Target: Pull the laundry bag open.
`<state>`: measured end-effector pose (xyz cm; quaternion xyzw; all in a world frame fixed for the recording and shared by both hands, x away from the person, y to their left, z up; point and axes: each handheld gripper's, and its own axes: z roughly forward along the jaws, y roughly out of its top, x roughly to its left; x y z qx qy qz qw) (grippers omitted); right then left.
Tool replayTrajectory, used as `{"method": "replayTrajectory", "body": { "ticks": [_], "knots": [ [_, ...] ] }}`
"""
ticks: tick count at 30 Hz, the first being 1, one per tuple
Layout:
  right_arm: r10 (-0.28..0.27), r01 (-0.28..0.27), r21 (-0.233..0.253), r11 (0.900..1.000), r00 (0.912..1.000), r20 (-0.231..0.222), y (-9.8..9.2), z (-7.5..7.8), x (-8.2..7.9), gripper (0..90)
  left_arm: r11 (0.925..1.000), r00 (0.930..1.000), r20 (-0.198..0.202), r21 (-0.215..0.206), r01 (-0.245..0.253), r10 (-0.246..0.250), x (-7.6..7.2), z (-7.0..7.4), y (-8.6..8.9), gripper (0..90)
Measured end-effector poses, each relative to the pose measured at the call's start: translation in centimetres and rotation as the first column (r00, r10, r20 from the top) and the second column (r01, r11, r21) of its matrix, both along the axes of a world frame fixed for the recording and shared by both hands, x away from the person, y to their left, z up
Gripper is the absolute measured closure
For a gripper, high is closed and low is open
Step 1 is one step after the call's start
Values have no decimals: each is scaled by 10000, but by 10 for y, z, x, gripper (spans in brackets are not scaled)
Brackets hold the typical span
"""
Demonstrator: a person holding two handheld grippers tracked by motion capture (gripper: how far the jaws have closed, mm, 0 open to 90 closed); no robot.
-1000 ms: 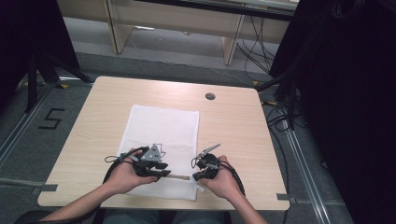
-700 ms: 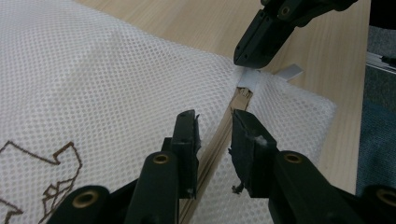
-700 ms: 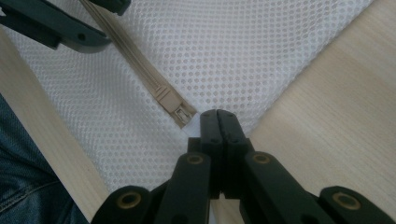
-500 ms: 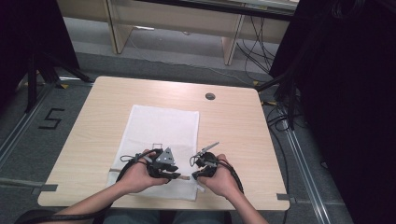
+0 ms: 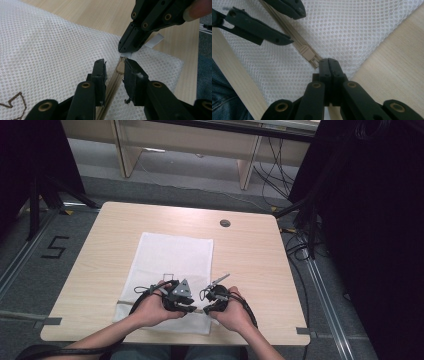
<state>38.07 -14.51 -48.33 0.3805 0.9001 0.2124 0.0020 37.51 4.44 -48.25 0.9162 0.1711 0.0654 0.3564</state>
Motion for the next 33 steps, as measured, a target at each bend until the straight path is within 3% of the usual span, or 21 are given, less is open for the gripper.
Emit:
{"method": "replayTrajectory", "body": {
  "ticks": [2,3,4,5,6,7,8,9,10,11,13,14,17,18,33],
  "knots": [
    [21,-21,-15,10000,10000,24,0,0,0,900,9998,9998,-150,-159,-129,127,-1,-1,-2,699],
    [-81,81,-81,9999,10000,-52,1,0,-1,900,9979,9989,-223,-496,-422,412,-3,-3,-4,699],
    [113,-113,0,9999,9999,89,0,0,0,900,9982,9993,-221,-513,-321,310,-3,-3,-4,699],
    [170,-170,0,9999,9998,129,0,-1,0,900,10000,10000,-53,33,75,-75,-1,0,-2,699],
    [177,-177,-9,9998,9997,137,0,-1,0,900,10000,9999,-109,-76,-22,21,-1,-1,-3,699],
    [180,-180,-16,9998,9997,146,0,-1,0,900,9980,9990,-272,-512,-358,344,-3,-3,-7,699],
    [160,-160,-13,9999,9998,143,0,-1,0,900,9983,9991,-267,-489,-328,316,-3,-3,-7,699],
    [176,-176,-4,9998,9997,162,0,-1,0,900,9999,9999,-115,-127,21,-23,0,-1,-6,699],
    [175,-175,1,9998,9997,155,0,-1,0,900,10000,9999,-138,-47,64,-65,0,-1,-7,699],
    [169,-169,8,9999,9998,144,0,-1,0,900,9984,9993,-260,-497,-271,258,-2,-3,-10,699],
    [111,-111,-13,9999,9999,82,0,-1,0,900,9994,9996,-268,-333,-133,125,-2,-3,-11,699],
    [57,-57,-41,10000,10000,21,0,0,0,900,9999,9997,-176,14,144,-143,0,-2,-10,699],
    [143,-144,32,9999,9999,76,0,-1,0,900,10000,9996,-275,-60,40,-41,0,-6,-11,699],
    [138,-138,21,9999,9999,86,0,-1,0,900,9993,9995,-284,-346,-122,112,-1,-7,-13,699],
    [103,-103,29,9999,9999,47,0,-1,1,900,10000,9992,-398,-88,28,-32,2,-15,-23,709]
  ]
}}
